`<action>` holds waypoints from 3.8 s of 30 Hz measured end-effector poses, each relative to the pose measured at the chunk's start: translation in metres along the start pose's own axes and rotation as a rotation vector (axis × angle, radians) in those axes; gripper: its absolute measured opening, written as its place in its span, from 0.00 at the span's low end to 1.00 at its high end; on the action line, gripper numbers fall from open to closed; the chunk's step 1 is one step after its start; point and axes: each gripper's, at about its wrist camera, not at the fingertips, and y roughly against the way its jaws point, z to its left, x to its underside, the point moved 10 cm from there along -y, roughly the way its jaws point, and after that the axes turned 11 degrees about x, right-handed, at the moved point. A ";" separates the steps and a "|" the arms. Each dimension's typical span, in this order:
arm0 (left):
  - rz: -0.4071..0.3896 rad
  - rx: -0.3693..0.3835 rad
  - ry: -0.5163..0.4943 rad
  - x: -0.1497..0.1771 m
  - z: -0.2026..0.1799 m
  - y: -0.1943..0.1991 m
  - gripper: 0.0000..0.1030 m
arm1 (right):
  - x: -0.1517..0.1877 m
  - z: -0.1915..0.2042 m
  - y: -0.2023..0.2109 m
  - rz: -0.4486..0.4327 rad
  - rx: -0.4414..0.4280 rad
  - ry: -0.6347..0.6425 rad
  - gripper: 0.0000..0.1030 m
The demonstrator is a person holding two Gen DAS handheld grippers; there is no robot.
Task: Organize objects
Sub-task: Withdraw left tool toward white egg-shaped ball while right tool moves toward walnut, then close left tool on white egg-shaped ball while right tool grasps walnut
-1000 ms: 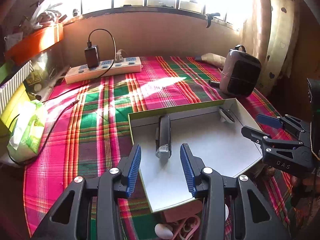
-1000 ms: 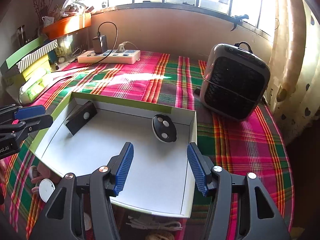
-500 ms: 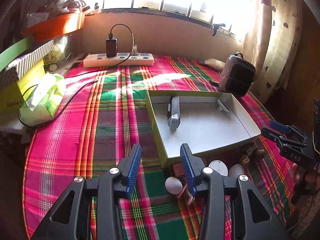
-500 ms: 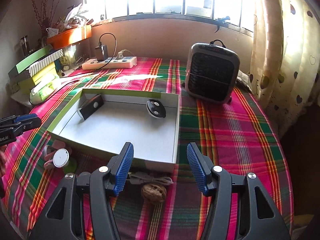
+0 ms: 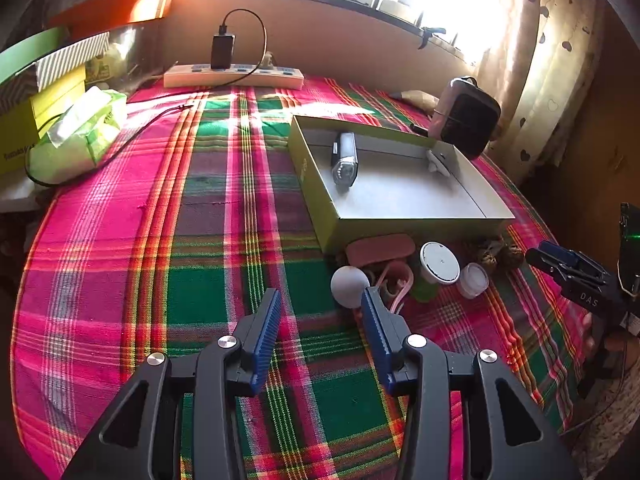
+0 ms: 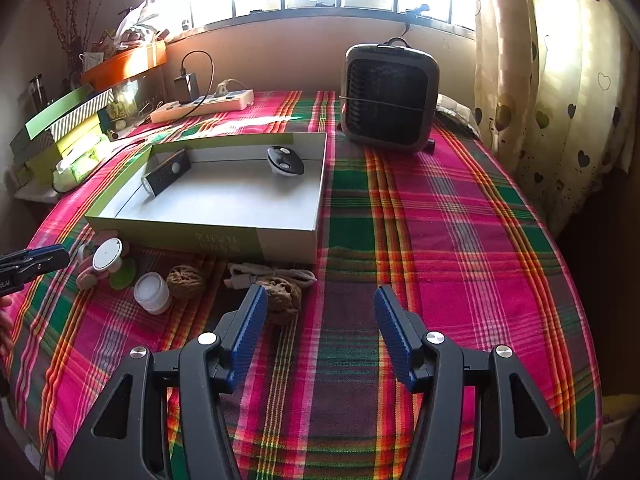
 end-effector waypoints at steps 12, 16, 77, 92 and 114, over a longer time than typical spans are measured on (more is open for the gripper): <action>0.021 0.030 -0.002 0.003 -0.005 -0.011 0.40 | 0.010 0.022 -0.020 0.071 -0.053 0.029 0.55; 0.027 0.046 -0.007 0.002 -0.009 -0.014 0.40 | 0.008 0.025 -0.023 0.080 -0.056 0.039 0.55; 0.038 0.135 0.076 0.007 -0.019 -0.019 0.34 | 0.016 0.027 -0.015 0.078 -0.070 0.077 0.33; 0.021 0.048 0.069 -0.007 -0.001 -0.025 0.35 | 0.018 0.028 -0.015 0.077 -0.066 0.090 0.33; 0.043 0.024 -0.004 -0.007 -0.009 -0.031 0.20 | 0.017 0.028 -0.015 0.077 -0.066 0.090 0.33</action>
